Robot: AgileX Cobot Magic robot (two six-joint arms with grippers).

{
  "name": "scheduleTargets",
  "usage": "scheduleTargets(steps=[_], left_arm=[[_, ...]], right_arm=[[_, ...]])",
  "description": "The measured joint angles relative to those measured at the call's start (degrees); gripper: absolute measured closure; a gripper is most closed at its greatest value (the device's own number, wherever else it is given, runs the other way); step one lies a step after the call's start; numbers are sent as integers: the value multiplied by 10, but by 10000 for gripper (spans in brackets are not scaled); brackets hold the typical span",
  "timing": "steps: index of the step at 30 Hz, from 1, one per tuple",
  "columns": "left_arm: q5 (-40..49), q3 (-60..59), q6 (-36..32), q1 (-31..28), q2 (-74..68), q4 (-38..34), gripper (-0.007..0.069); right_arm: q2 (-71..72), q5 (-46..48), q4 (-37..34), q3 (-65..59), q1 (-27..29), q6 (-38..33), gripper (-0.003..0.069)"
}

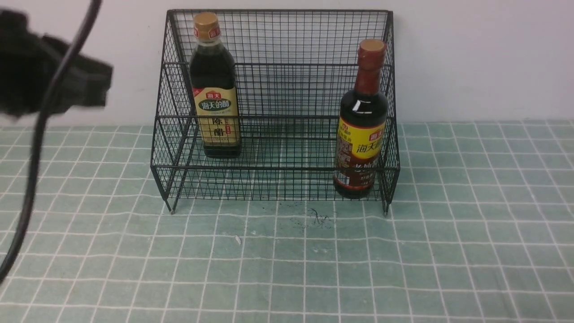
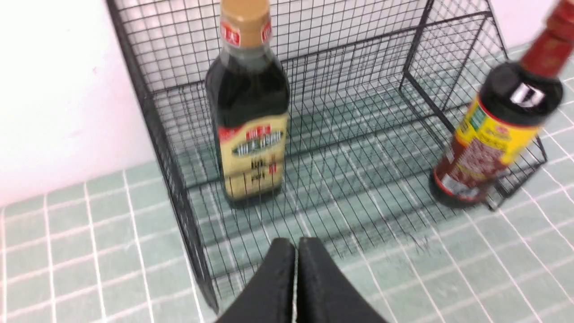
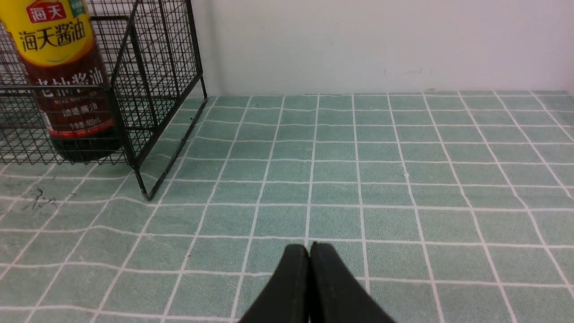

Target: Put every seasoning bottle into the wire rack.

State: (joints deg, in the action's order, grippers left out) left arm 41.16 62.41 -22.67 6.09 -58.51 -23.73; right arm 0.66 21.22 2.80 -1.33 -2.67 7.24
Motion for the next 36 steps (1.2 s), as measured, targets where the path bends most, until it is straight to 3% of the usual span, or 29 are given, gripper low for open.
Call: scheduleTargets(steps=[8, 16, 23, 29, 36], left_arm=[[5, -138, 4, 0, 201, -11, 631], [47, -149, 4, 0, 298, -27, 631], [33, -149, 4, 0, 368, -7, 631], [7, -155, 20, 0, 412, 49, 631], [-81, -320, 146, 0, 511, 215, 631]], right_arm=[[0, 1, 0, 0, 0, 0, 673], [0, 1, 0, 0, 0, 0, 673], [0, 1, 0, 0, 0, 0, 673], [0, 1, 0, 0, 0, 0, 673], [0, 1, 0, 0, 0, 0, 673]])
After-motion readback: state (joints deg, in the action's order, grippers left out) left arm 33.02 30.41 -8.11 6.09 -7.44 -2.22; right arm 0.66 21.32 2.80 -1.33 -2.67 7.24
